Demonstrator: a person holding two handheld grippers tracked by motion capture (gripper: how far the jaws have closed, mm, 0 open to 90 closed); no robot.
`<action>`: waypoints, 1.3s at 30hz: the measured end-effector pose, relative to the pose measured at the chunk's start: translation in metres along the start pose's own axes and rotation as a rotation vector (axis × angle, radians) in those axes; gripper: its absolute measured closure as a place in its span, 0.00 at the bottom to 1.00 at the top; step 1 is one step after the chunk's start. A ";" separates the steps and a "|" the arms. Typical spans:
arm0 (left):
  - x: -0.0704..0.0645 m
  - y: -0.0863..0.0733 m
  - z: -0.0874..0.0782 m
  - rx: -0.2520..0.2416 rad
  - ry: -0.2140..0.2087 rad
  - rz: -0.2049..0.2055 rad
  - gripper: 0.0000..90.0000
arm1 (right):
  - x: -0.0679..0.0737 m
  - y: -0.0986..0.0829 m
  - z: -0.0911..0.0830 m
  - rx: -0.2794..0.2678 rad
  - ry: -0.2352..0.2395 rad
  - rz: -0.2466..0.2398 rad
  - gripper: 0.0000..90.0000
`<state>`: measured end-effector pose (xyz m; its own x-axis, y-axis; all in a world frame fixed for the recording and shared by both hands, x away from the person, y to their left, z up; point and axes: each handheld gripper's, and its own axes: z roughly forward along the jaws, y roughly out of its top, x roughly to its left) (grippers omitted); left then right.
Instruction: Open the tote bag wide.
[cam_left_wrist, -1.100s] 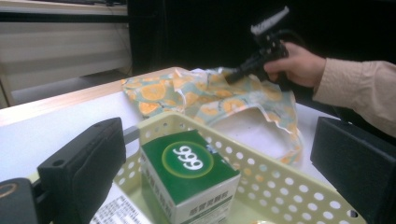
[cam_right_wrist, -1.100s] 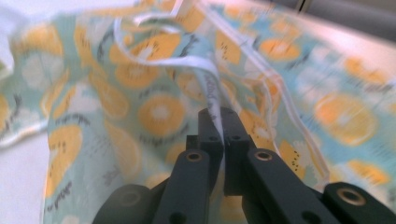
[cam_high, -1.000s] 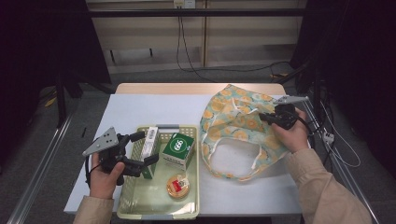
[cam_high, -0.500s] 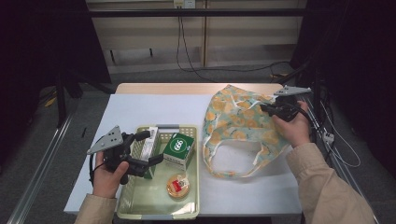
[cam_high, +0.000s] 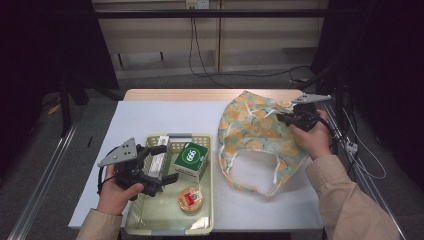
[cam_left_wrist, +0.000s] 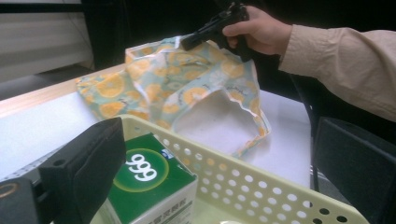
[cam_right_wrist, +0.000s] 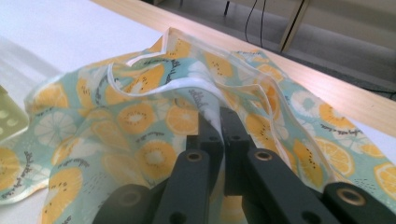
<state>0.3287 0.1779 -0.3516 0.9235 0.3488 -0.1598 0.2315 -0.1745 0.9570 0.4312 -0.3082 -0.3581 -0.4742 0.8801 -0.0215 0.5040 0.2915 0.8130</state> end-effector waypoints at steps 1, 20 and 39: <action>0.000 0.000 0.002 0.007 0.000 0.000 0.03 | 0.001 -0.002 0.001 0.004 0.002 0.000 1.00; -0.008 -0.012 0.029 0.177 -0.104 0.029 0.04 | 0.000 -0.010 0.003 0.019 0.007 0.013 1.00; -0.018 -0.024 0.054 0.355 -0.136 0.077 0.08 | 0.001 -0.014 0.005 0.029 0.023 0.012 1.00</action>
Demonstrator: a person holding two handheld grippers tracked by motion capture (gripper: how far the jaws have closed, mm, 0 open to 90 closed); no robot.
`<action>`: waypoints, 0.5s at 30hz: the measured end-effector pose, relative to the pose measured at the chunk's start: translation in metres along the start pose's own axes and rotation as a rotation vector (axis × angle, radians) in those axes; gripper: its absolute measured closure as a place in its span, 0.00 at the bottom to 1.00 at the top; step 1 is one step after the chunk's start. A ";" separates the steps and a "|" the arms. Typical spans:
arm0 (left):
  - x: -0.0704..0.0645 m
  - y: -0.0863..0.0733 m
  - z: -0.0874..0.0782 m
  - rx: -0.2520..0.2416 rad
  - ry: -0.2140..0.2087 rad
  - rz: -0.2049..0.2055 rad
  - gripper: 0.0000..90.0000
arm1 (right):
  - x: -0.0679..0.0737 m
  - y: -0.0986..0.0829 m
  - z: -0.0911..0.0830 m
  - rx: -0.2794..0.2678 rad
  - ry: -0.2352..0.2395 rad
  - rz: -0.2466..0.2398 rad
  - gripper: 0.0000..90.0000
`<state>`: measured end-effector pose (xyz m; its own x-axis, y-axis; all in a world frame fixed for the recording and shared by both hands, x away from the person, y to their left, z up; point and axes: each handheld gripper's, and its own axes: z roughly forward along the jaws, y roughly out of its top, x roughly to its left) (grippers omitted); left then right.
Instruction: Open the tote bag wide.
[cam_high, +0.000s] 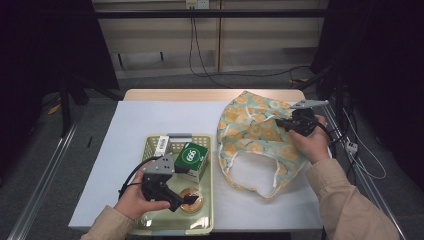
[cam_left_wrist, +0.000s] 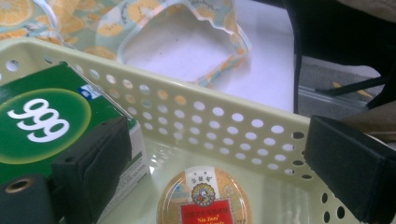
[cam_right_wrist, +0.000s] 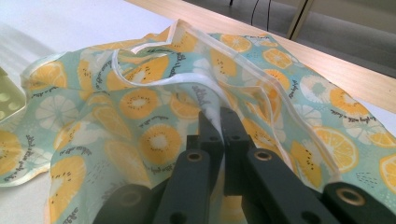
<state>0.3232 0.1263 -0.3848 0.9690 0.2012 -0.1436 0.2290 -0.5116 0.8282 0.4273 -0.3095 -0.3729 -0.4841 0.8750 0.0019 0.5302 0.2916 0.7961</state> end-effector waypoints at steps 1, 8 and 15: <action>0.000 0.000 0.001 0.003 -0.004 0.003 0.08 | 0.000 0.000 0.000 0.001 0.000 0.000 1.00; -0.002 -0.004 0.012 0.069 -0.006 0.013 0.09 | 0.001 -0.001 0.000 0.004 0.005 -0.006 1.00; -0.002 -0.008 0.024 0.153 -0.003 0.019 0.11 | 0.002 -0.002 0.000 0.006 0.008 -0.004 1.00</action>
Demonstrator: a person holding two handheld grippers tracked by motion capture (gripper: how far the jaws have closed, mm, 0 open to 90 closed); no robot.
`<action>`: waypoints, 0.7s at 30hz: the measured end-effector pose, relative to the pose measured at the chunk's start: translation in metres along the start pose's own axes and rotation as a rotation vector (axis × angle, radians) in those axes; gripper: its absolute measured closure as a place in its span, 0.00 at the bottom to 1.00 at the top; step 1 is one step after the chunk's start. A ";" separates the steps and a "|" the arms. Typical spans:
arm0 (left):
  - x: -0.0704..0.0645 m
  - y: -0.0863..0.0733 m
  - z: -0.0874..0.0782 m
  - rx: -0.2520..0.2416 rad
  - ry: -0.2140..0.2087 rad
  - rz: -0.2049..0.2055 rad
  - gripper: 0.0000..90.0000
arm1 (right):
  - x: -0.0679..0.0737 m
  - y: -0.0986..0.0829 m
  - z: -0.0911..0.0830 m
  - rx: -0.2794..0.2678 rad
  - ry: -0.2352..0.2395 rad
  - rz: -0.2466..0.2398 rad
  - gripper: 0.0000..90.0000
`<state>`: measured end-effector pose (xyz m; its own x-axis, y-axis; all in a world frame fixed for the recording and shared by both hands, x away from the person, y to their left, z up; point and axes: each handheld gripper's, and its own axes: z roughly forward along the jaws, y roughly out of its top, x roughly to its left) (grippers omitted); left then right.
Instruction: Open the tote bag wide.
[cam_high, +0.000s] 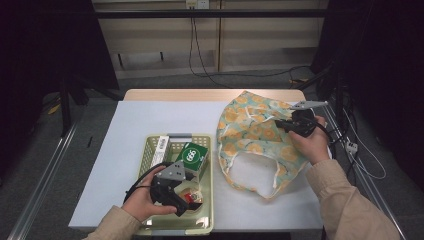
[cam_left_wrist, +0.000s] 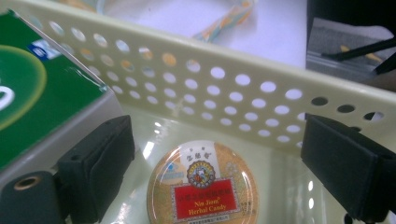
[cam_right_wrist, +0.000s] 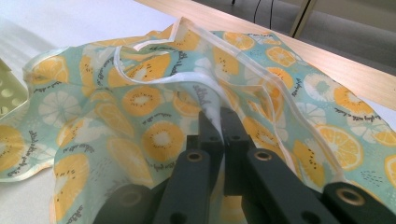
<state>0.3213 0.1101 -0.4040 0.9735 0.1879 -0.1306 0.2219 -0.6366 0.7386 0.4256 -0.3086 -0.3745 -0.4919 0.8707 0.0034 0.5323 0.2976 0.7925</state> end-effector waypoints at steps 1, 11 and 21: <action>-0.001 0.000 0.002 0.003 -0.004 -0.001 0.11 | 0.000 0.000 0.000 0.000 0.000 -0.002 1.00; 0.002 -0.006 0.014 0.109 -0.010 -0.009 0.11 | 0.000 0.000 0.001 0.005 0.002 -0.007 1.00; 0.004 -0.012 0.020 0.134 0.002 -0.029 0.10 | 0.001 -0.001 0.001 0.004 0.006 -0.006 1.00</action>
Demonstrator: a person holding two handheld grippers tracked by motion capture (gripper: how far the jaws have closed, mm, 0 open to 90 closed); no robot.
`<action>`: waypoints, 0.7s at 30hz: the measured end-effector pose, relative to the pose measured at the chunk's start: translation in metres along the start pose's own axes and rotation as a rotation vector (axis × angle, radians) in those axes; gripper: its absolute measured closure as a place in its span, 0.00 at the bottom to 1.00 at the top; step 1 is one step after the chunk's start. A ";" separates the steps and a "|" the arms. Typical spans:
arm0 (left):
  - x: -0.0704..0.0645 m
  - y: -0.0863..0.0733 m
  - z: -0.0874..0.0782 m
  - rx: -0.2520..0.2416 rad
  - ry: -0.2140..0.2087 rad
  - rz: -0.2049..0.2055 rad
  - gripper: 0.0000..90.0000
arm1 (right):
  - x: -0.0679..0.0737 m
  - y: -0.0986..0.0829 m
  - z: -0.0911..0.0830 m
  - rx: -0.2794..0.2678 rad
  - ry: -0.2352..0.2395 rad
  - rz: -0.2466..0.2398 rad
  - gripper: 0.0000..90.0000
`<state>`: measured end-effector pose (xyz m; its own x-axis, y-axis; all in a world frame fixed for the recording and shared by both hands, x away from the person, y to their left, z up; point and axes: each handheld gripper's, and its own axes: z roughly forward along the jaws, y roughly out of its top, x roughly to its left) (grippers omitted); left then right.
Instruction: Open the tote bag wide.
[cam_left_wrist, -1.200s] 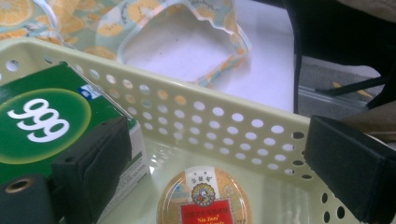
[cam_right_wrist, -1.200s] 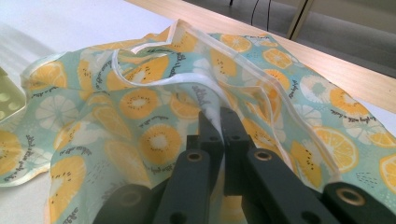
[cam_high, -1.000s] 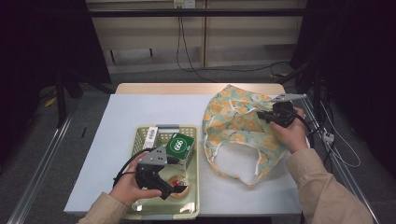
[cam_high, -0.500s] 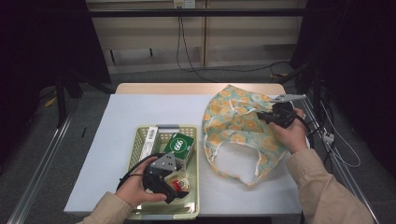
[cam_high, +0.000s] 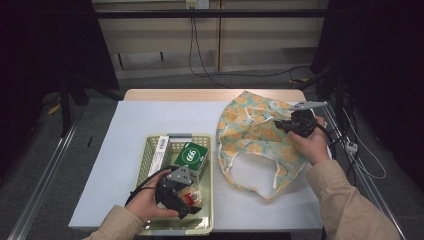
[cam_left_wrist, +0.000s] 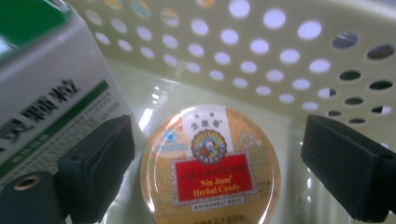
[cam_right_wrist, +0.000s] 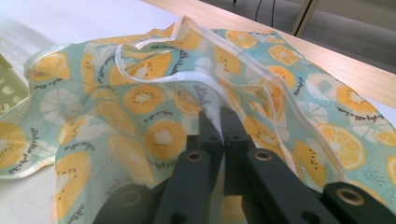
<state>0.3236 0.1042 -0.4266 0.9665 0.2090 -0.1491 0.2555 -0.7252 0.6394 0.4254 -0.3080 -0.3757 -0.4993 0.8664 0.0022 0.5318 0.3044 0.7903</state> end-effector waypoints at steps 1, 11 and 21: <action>0.000 -0.001 0.000 0.026 0.010 0.005 0.11 | 0.000 0.000 0.000 0.000 0.000 -0.001 1.00; 0.001 -0.008 0.007 0.089 0.031 0.016 0.18 | 0.000 0.000 0.000 0.004 -0.002 0.000 1.00; 0.002 -0.008 0.007 0.080 0.018 0.024 0.22 | 0.001 0.000 0.000 0.003 -0.001 -0.001 1.00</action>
<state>0.3231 0.1057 -0.4378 0.9719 0.2023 -0.1203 0.2342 -0.7803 0.5799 0.4251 -0.3073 -0.3755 -0.4989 0.8666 0.0003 0.5335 0.3068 0.7882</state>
